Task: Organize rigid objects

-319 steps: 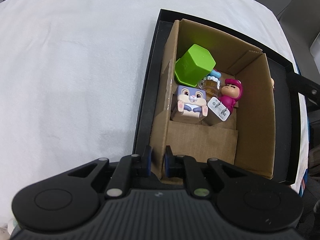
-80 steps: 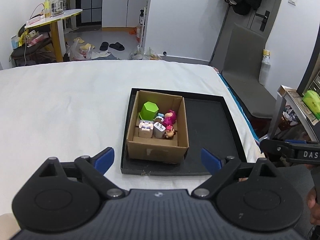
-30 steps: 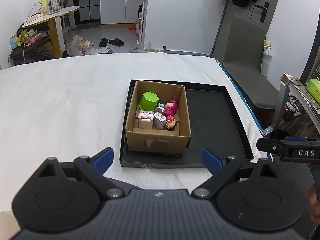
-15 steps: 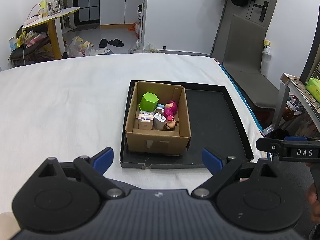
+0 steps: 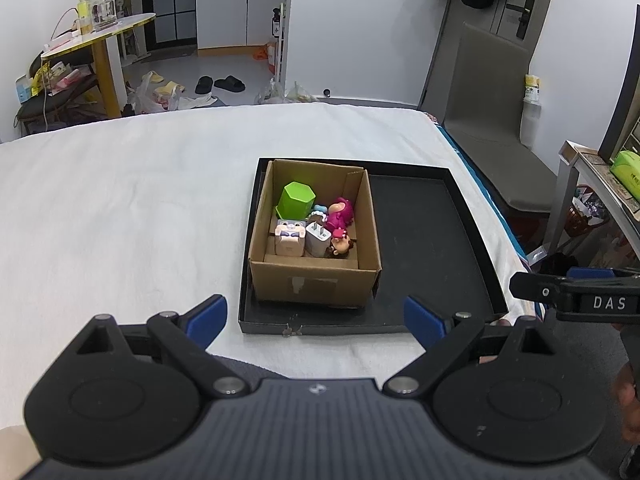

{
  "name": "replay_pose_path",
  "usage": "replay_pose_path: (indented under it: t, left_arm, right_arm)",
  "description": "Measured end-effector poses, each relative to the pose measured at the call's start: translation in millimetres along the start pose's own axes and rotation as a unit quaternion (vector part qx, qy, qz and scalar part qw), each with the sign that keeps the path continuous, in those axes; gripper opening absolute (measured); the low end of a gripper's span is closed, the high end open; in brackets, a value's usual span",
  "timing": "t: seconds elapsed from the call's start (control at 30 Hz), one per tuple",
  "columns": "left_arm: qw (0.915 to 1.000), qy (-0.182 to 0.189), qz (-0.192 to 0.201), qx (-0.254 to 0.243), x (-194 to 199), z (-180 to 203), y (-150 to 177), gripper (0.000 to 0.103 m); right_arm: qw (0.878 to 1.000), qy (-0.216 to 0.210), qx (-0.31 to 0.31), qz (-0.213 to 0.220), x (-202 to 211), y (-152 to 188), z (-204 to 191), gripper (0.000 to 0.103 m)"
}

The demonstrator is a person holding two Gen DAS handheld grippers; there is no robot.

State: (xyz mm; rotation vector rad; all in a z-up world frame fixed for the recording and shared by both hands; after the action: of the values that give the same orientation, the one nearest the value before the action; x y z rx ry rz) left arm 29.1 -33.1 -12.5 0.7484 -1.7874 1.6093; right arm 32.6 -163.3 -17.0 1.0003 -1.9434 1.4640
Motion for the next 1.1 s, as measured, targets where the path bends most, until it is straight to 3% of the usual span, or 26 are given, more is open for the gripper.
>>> replay_pose_path:
  t: [1.1]
  left_arm:
    - [0.9998,0.01,-0.007,-0.014,-2.5,8.7,-1.8,0.094]
  right_arm:
    - [1.0,0.003,0.013,0.0,-2.0,0.8,-5.9,0.103]
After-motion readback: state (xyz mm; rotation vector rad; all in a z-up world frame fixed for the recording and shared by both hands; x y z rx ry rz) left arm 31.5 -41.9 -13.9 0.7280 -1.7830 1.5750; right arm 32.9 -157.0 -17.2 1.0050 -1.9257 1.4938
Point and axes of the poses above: each gripper's, at about its wrist camera, not at the fingertips, and x roughly against the way its jaws point, z to its right, y to its underside, the point moved 4 cm from there along -x, roughly the way its jaws point, and after that the axes turned 15 degrees about -x, right-handed, at the moved point
